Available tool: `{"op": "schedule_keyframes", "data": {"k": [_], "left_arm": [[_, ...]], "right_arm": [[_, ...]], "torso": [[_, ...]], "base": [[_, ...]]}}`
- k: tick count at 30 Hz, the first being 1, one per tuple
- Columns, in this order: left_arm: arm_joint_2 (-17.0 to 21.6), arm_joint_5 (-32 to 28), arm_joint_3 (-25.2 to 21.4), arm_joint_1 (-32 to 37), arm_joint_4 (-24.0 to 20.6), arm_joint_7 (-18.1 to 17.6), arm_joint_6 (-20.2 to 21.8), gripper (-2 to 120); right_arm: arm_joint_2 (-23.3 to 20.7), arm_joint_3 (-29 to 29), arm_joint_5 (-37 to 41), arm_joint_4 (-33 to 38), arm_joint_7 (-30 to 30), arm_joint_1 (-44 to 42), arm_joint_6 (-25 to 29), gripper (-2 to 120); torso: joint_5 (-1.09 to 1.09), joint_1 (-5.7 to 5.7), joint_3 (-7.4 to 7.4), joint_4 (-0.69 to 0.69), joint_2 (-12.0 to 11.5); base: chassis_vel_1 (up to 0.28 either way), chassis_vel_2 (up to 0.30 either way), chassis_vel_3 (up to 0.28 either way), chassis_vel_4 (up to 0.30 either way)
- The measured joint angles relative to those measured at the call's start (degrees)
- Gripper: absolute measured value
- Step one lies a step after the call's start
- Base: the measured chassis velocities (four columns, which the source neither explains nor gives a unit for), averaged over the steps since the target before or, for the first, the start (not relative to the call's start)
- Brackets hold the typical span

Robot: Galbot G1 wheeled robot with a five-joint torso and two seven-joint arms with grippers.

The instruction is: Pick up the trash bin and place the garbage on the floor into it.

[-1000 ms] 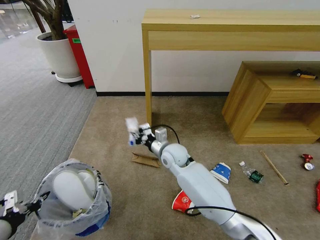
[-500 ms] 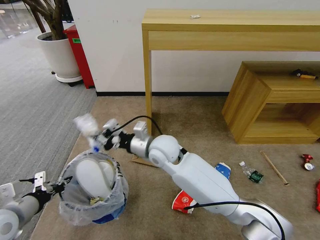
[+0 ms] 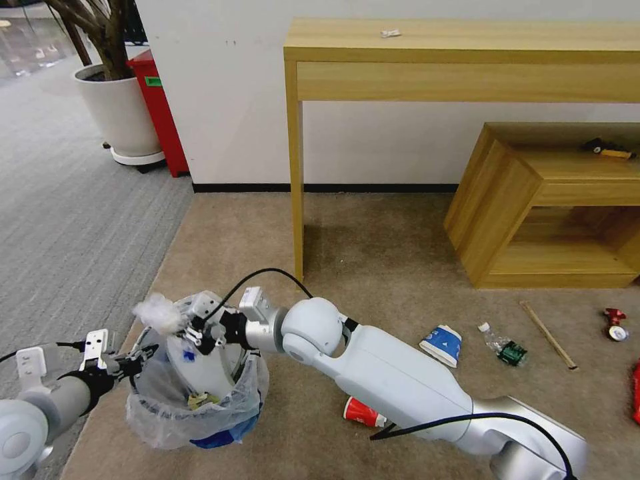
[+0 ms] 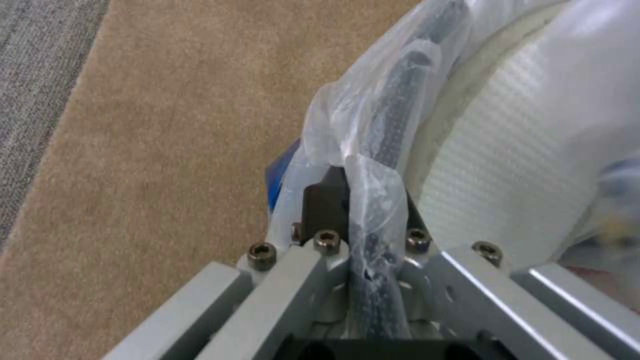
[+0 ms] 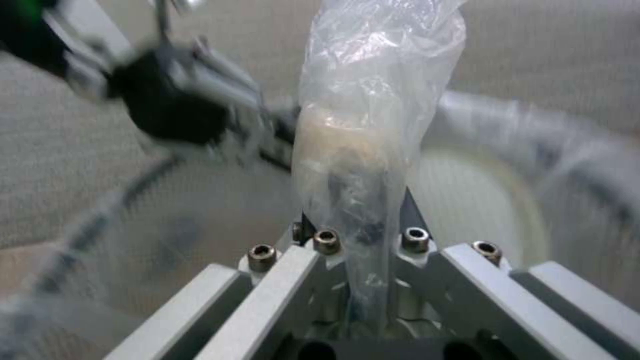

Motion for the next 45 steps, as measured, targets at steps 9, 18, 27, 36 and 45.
{"op": "schedule_keyframes", "data": {"k": [9, 18, 27, 36, 45], "left_arm": [[-0.3, -1.0, -0.6, 0.2, -0.2, -0.3, 0.0, 0], [-0.6, -2.7, -2.1, 0.2, 0.4, -0.6, 0.0, 0], [-0.7, -3.1, -2.4, 0.2, 1.4, -0.7, 0.0, 0], [-2.6, -1.1, -3.5, 0.3, 4.4, 0.9, 0.0, 0], [-8.9, 4.6, -8.0, 2.9, 6.6, 8.6, 0.0, 0]], "right_arm": [[0.1, 0.1, 1.2, 0.1, 2.9, -0.6, -0.3, 32], [-1.0, 0.5, 1.8, 2.5, 4.2, -1.8, 0.0, 69], [-0.8, 2.1, 2.1, 3.2, 5.5, -2.4, 0.4, 98], [-0.9, 6.7, 4.1, 7.1, 9.4, -3.0, 0.3, 100], [-7.9, 21.7, 4.7, 9.2, 16.0, -14.7, 2.5, 100]], "torso": [[0.0, 0.0, 0.0, 0.01, 0.0], [0.0, 0.0, 0.0, 0.01, 0.0], [0.0, 0.0, 0.0, 0.01, 0.0], [0.0, 0.0, -0.01, 0.0, 0.0], [0.01, 0.0, -0.01, 0.01, 0.0]], "base": [[0.0, 0.0, 0.0, 0.0], [0.0, 0.0, 0.0, 0.0], [0.0, 0.0, 0.0, 0.0], [0.0, 0.0, 0.0, 0.0], [0.0, 0.0, 0.0, 0.0]]}}
